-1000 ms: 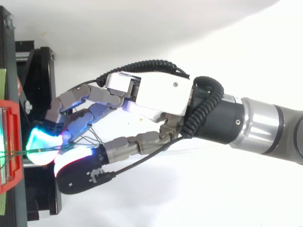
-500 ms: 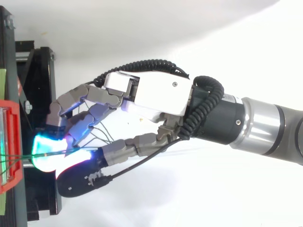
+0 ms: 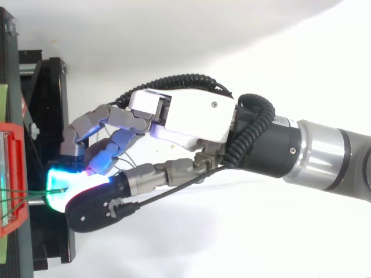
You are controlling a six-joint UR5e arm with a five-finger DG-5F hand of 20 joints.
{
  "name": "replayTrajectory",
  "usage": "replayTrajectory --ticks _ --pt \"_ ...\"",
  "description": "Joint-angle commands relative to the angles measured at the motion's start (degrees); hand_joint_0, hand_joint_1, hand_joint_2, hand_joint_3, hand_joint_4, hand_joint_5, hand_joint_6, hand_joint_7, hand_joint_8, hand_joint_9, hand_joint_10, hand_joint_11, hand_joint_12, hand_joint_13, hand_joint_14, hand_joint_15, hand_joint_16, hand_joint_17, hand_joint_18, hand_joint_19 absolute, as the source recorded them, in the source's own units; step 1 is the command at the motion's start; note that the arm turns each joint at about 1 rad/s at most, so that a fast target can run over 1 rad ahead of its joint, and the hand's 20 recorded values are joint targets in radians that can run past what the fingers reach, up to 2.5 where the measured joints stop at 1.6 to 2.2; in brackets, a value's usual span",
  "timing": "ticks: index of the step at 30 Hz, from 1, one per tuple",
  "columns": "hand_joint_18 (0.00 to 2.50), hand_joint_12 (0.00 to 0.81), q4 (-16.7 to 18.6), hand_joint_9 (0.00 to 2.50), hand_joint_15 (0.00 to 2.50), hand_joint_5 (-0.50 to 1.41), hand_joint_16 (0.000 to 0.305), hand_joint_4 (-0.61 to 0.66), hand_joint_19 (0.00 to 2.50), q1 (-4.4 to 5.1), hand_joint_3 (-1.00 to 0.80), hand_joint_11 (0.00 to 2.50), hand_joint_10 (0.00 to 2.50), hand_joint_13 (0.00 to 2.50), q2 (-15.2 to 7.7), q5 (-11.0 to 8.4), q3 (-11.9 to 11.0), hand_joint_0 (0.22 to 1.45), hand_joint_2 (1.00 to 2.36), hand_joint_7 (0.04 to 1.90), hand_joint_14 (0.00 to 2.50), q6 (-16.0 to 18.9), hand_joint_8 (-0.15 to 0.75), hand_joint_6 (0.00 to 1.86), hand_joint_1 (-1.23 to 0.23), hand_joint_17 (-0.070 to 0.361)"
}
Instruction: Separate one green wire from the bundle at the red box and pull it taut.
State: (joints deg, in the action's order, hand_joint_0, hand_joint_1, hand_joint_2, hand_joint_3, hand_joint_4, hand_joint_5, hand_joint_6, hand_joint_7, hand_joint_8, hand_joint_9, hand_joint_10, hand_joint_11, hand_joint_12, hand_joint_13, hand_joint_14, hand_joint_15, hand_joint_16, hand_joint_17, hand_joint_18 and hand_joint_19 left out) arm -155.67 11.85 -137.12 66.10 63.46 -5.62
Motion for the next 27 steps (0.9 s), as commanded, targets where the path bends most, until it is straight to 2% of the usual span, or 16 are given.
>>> replayTrajectory --ticks 1,6,10,13,17,18,27 --pt "0.71 0.341 -0.33 1.03 0.41 -0.14 0.045 0.13 0.55 -0.07 -0.31 0.67 0.02 0.77 0.01 0.26 -0.09 0.59 1.02 0.98 0.02 0.08 0.279 0.88 -0.63 0.1" --pt "0.7 0.343 -0.77 1.0 0.42 -0.15 0.045 0.14 0.55 -0.16 -0.24 0.66 0.02 0.76 0.01 0.7 -0.09 0.59 1.02 0.94 0.02 0.35 0.28 0.9 -0.69 0.102" --pt "0.7 0.345 -1.12 0.99 0.41 -0.15 0.045 0.15 0.55 -0.33 -0.3 0.67 0.02 0.76 0.01 1.14 -0.27 0.6 1.02 0.9 0.02 0.7 0.279 0.9 -0.72 0.101" --pt "0.7 0.349 -0.95 0.99 0.42 -0.15 0.047 0.16 0.56 -1.03 -0.4 0.67 0.02 0.76 0.01 1.23 -0.27 0.56 1.01 0.88 0.02 0.61 0.28 0.89 -0.68 0.105" --pt "0.7 0.356 -1.21 0.99 0.42 -0.15 0.048 0.15 0.56 -1.65 -0.43 0.66 0.02 0.76 0.01 1.31 -0.27 0.53 1.01 0.88 0.02 0.61 0.283 0.87 -0.62 0.108" --pt "0.7 0.356 -1.48 0.99 0.42 -0.15 0.048 0.16 0.56 -2.27 -0.43 0.66 0.02 0.76 0.01 2.02 -0.27 0.53 1.01 0.88 0.02 0.61 0.283 0.87 -0.62 0.108" --pt "0.69 0.351 -1.56 0.99 0.42 -0.15 0.047 0.15 0.57 -2.44 -0.37 0.65 0.02 0.75 0.01 2.54 -0.45 0.56 1.01 0.91 0.02 0.26 0.282 0.86 -0.62 0.105"
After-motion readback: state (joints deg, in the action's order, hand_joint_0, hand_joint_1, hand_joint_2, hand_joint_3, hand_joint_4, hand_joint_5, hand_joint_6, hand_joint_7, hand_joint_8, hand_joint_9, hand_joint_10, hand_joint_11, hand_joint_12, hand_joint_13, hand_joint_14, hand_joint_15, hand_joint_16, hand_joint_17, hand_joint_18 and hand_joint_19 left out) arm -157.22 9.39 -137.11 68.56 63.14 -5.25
